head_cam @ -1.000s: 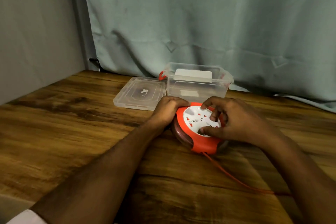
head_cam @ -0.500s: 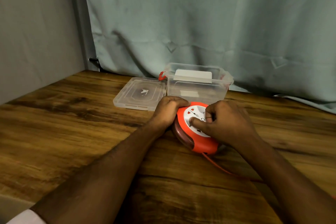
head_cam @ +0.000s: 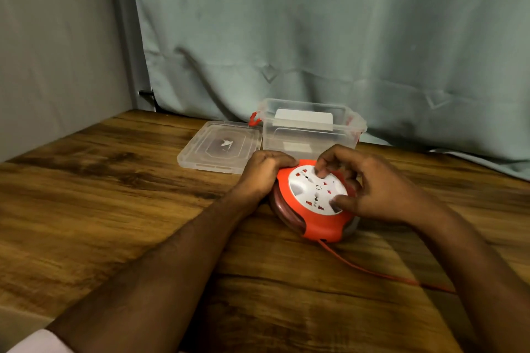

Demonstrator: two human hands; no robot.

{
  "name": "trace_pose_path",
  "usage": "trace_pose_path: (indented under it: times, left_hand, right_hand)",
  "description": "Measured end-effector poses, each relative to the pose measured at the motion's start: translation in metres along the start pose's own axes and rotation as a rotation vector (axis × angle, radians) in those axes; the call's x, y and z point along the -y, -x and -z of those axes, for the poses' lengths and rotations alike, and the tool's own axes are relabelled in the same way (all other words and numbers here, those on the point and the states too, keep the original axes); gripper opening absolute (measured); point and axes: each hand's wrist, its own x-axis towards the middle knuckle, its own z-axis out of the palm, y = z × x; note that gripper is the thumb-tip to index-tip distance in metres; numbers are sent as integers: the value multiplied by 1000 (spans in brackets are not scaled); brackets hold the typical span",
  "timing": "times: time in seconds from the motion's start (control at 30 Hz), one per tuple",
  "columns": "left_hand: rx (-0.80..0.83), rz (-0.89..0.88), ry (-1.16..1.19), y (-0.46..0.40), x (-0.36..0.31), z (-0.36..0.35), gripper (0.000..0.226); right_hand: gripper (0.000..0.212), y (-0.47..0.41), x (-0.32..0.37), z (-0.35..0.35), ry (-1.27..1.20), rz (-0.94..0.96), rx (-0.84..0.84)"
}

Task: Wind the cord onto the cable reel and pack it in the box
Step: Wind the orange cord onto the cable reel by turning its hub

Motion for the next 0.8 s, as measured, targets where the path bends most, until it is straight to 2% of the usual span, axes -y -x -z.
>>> trace_pose_path:
  times: [0.07,0.37,0.63,0.8]
  left_hand:
    - [6,-5,-6,0,0,0,17]
    - [-19,8,6,0,0,0,13]
    - [-20,34,16,-2,2,0,15]
    - [-20,28,0,-2,3,1,14]
  right_hand:
    - [65,1,-7,3,-30,12,12]
    - [77,1,-8,-1,-100,-27,-14]
    - [65,0,1,-12,66,-45,-103]
    - [65,-5,6,-20,181,-79,-148]
